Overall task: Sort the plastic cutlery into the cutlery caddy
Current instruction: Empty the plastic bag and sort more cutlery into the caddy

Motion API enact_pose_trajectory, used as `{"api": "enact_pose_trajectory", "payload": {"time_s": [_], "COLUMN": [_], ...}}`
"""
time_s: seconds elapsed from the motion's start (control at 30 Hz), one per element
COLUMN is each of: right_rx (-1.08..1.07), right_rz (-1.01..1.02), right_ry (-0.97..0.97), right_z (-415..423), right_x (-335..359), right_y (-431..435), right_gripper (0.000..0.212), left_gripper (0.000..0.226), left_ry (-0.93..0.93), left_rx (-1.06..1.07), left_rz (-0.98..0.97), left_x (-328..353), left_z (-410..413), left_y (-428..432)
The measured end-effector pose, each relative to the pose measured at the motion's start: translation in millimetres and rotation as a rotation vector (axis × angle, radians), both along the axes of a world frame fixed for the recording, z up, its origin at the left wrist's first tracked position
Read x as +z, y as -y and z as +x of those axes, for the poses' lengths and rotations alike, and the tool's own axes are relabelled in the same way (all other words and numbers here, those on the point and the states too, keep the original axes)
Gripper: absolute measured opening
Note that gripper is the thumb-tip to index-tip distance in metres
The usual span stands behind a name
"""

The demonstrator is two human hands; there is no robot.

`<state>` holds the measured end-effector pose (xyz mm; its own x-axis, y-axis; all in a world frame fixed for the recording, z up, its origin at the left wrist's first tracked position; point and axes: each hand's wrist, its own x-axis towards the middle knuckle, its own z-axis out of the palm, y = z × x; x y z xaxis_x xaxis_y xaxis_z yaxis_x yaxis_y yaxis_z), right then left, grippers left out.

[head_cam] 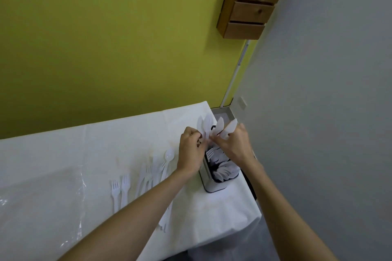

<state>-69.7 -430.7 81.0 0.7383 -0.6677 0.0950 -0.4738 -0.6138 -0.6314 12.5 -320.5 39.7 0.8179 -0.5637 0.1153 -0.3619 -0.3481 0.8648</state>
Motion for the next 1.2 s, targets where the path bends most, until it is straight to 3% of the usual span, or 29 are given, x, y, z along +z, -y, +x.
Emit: {"api": "enact_pose_trajectory", "payload": {"time_s": [0.13,0.27,0.4,0.53,0.63,0.73,0.8,0.93,1.1,1.2], "right_rx": [-0.067,0.029,0.066,0.211,0.177,0.145,0.164,0.271,0.299,0.292], "right_rz": [0.05,-0.026,0.032,0.062,-0.093,-0.148,-0.174,-0.23,0.047,-0.134], "right_ry": [-0.023,-0.065,0.092,0.221,0.291,0.378,0.391,0.24,0.241,0.344], "right_z": [-3.6,-8.9,-13.6,-8.0,2.0,3.9,3.2,-3.0,-9.1,-4.3], "right_x": [-0.1,2.5,7.0,14.9,9.8,7.2,5.0,-13.2,5.4,11.2], "right_y": [4.8,2.2,2.0,-7.3,-9.8,-7.6,-5.9,-4.5,-8.3,-13.0], "right_gripper": [0.025,0.03,0.038,0.043,0.011,0.003,0.005,0.025,0.047,0.03], "left_gripper": [0.018,0.015,0.02,0.011,0.026,0.013,0.008,0.014,0.021,0.021], "left_ry": [0.062,0.067,-0.035,-0.175,-0.056,0.122,0.185,0.276,0.3,0.243], "left_rx": [0.03,-0.05,-0.071,-0.041,-0.102,-0.097,-0.076,-0.103,-0.201,-0.15], "left_rz": [-0.011,-0.013,-0.042,-0.128,-0.046,-0.027,-0.023,0.03,0.227,0.215], "left_x": [3.5,-7.6,-4.0,1.3,-1.5,-7.2,-8.1,-5.9,-22.8,-26.1], "left_z": [-2.3,-4.3,-8.6,-14.4,-13.8,-12.0,-11.7,-10.9,-7.1,-9.0], "left_y": [3.3,0.9,-2.2,-1.1,-4.5,-7.3,-8.2,-16.7,-10.2,-3.4]}}
